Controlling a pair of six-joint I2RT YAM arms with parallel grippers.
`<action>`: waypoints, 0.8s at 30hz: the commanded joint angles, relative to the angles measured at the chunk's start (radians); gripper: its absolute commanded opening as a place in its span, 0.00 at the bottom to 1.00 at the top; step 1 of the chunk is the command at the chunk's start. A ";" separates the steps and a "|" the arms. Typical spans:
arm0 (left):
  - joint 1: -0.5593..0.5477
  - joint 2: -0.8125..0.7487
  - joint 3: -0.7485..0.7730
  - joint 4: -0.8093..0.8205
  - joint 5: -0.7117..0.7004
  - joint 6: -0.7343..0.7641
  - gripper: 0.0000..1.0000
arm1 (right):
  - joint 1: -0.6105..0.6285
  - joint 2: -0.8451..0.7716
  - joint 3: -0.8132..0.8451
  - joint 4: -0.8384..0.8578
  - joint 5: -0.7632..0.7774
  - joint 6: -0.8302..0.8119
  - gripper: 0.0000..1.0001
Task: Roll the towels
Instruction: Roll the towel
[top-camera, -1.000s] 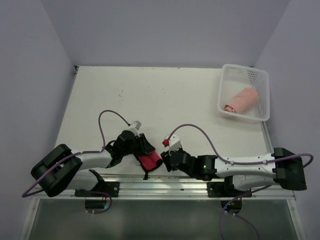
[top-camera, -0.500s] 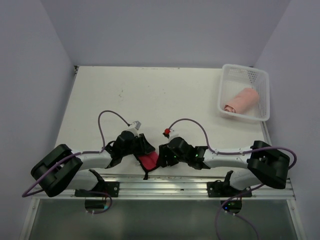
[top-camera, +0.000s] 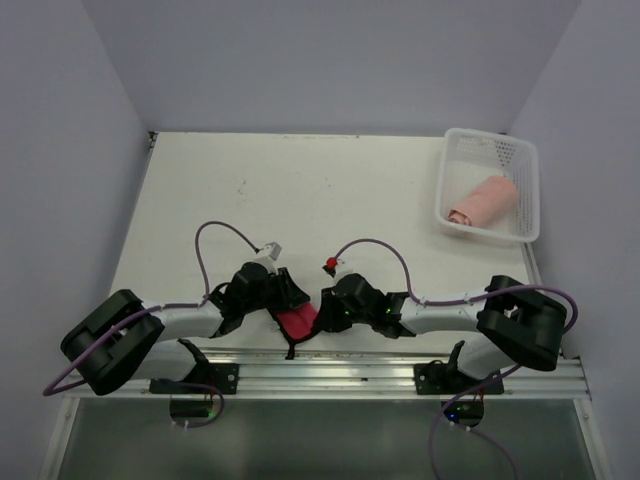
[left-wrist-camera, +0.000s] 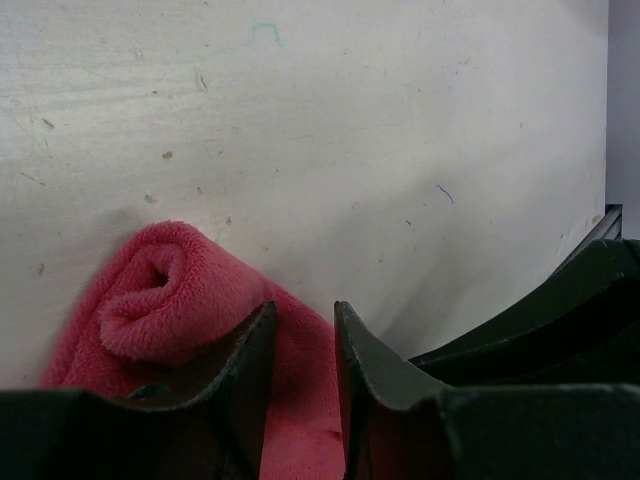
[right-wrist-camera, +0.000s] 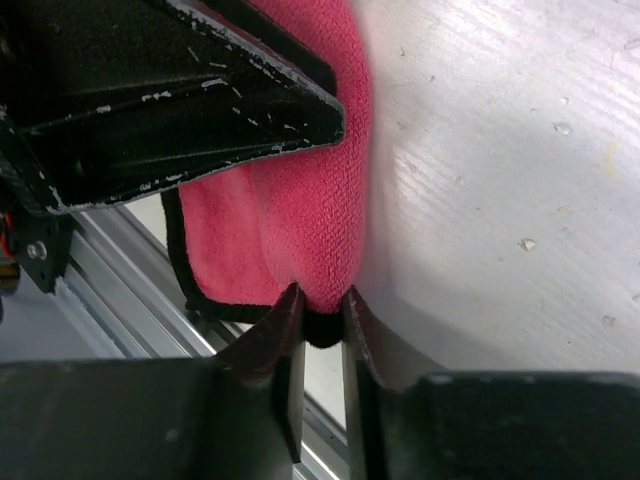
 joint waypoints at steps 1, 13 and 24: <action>0.001 0.006 -0.013 -0.065 -0.055 0.062 0.34 | -0.006 0.006 -0.017 0.051 -0.029 -0.012 0.11; 0.079 0.009 0.190 -0.148 -0.045 0.142 0.39 | 0.087 -0.096 0.026 -0.119 0.277 -0.165 0.00; 0.121 0.045 0.340 -0.177 0.007 0.161 0.39 | 0.307 0.035 0.224 -0.329 0.652 -0.276 0.00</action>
